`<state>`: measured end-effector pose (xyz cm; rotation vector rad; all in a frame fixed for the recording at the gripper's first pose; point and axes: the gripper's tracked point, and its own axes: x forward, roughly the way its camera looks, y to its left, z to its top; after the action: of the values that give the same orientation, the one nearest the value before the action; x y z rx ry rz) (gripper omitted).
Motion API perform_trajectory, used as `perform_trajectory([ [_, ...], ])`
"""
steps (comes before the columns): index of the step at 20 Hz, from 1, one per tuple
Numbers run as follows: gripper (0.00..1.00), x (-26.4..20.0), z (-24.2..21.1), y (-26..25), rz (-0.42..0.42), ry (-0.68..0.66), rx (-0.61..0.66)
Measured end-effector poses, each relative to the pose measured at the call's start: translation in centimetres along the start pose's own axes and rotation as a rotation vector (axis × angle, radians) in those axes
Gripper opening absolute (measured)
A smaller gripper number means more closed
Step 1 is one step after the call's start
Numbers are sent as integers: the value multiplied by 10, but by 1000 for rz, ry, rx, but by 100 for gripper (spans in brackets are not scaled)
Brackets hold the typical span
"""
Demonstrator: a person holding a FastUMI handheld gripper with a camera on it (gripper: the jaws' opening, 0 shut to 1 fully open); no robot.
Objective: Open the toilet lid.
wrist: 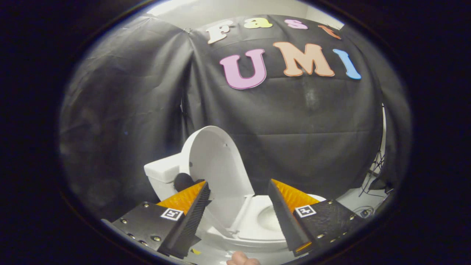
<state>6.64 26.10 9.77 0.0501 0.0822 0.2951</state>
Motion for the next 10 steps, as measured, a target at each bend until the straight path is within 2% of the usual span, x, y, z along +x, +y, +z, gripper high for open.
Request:
perform_trajectory([
  [5, 96, -10, 6, -36, -48, 1, 23],
  [10, 96, -25, 12, -80, -123, -20, -22],
])
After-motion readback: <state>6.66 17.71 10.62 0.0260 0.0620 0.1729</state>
